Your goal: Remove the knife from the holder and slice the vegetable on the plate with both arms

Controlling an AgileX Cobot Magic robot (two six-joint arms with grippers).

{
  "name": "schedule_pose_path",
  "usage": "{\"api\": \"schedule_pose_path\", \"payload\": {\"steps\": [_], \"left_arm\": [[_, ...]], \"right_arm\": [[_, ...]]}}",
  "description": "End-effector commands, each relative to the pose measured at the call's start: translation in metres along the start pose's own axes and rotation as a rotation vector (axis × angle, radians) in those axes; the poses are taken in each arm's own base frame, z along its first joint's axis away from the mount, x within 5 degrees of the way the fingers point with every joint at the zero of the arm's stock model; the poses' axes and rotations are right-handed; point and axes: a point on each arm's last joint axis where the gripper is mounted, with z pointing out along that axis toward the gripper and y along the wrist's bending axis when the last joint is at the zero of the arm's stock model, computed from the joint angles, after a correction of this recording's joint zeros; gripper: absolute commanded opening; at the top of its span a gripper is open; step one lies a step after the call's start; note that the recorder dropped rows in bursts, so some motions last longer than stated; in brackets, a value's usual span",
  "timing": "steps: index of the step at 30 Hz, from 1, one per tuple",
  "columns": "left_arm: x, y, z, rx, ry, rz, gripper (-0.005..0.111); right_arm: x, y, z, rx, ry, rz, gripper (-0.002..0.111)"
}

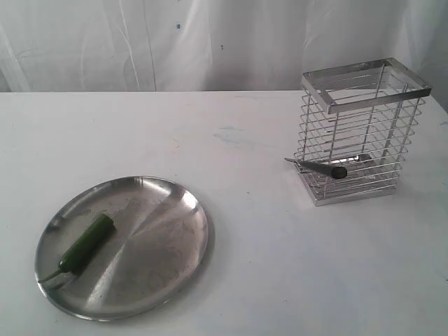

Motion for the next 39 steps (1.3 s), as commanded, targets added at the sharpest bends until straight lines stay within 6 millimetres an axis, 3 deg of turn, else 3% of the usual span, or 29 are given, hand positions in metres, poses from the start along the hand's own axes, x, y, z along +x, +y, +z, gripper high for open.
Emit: {"api": "schedule_pose_path", "payload": {"steps": [1,15,19,23,26,29,34,36,39], "left_arm": [[0.001,0.0,0.0,0.006,-0.001,-0.009,0.0],[0.001,0.0,0.0,0.006,-0.001,-0.009,0.0],[0.001,0.0,0.0,0.006,-0.001,-0.009,0.0],[0.001,0.0,0.0,0.006,-0.001,-0.009,0.0],[0.001,0.0,0.0,0.006,-0.001,-0.009,0.0],[0.001,0.0,0.0,0.006,-0.001,-0.009,0.0],[0.001,0.0,0.0,0.006,-0.001,-0.009,0.0],[0.001,0.0,0.0,0.006,-0.001,-0.009,0.0],[0.001,0.0,0.0,0.006,-0.001,-0.009,0.0]], "right_arm": [[-0.002,0.0,0.0,0.0,-0.006,-0.024,0.0],[-0.007,0.0,0.0,-0.002,-0.065,-0.006,0.0],[-0.027,0.001,-0.004,-0.014,-0.283,0.035,0.0],[-0.048,0.001,-0.013,-0.099,-0.53,0.319,0.0],[-0.067,0.001,-0.028,-0.248,-0.777,0.547,0.0],[-0.094,0.003,-0.053,-0.406,-1.054,0.613,0.0],[-0.157,0.011,-0.098,-0.507,-1.279,0.517,0.0],[-0.183,0.021,-0.113,-0.453,-1.299,0.297,0.0],[-0.215,0.035,-0.113,-0.296,-1.223,-0.097,0.0]]}}
